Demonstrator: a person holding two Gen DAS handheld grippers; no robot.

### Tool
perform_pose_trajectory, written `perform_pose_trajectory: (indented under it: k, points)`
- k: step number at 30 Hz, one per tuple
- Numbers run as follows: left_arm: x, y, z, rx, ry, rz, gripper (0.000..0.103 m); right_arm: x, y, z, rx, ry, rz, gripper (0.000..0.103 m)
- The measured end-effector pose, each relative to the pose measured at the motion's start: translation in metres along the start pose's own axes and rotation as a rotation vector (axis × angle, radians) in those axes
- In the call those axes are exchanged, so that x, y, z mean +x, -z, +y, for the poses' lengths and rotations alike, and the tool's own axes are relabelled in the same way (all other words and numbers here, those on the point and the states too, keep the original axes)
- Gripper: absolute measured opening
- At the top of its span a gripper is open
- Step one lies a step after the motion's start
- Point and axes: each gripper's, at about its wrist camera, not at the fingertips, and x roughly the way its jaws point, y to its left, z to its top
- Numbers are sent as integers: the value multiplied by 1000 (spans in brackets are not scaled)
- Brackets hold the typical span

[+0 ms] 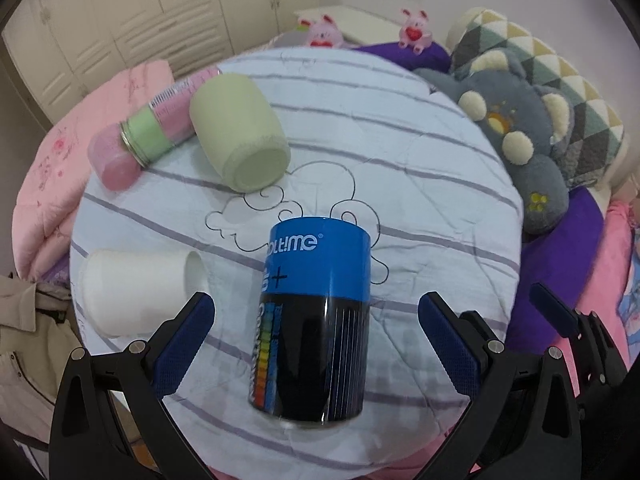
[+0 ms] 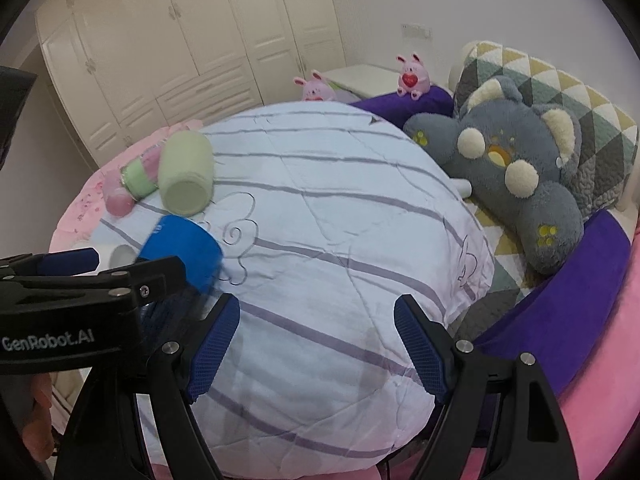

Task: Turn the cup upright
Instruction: 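Lift the can with the right gripper and rotate it open end up, then lower the upright can onto the tablecloth with the right gripper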

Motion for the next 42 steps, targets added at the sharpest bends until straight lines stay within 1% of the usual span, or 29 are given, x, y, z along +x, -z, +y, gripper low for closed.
perform_pose_trajectory:
  k: [5, 8, 10, 12, 14, 15, 18, 19, 23, 29, 32, 37, 39, 40, 42]
  points:
    - [22, -9, -5, 0, -2, 75, 103, 12, -4, -7, 8, -6, 27, 81]
    - [30, -11, -8, 2, -11, 97, 102, 19, -8, -12, 10, -6, 41, 81]
    - [34, -13, -9, 7, -16, 105, 99, 23, -10, -13, 15, -15, 47, 81]
    - [37, -15, -10, 8, -7, 119, 88, 27, -11, -14, 12, -13, 56, 81]
    - [39, -16, -10, 12, -14, 123, 87, 31, -11, -13, 7, -18, 66, 81]
    - [40, -17, -11, 17, -20, 122, 84, 32, -11, -13, 7, -21, 69, 81]
    - [41, -19, -11, 20, -32, 118, 71, 34, -12, -12, 4, -21, 70, 81]
    - [42, -19, -11, 23, -38, 116, 71, 35, -12, -11, 3, -20, 73, 81]
    - [40, -20, -6, 2, -18, 105, 70, 35, -12, -12, 2, -21, 77, 81]
    - [28, -23, 5, -54, 19, 46, 70, 34, -11, -8, -3, -36, 78, 81]
    - [21, -27, 7, -59, 27, 6, 70, 35, -10, -5, -7, -39, 82, 81]
    - [7, -41, 6, -61, 34, -87, 70, 32, -11, 0, -12, -45, 65, 81]
    - [3, -46, 5, -69, 46, -123, 70, 31, -13, 1, -14, -45, 53, 81]
    - [-1, -48, 6, -80, 61, -159, 70, 31, -13, 2, -17, -46, 48, 81]
    - [-2, -49, 7, -80, 67, -190, 70, 31, -15, 3, -20, -41, 37, 81]
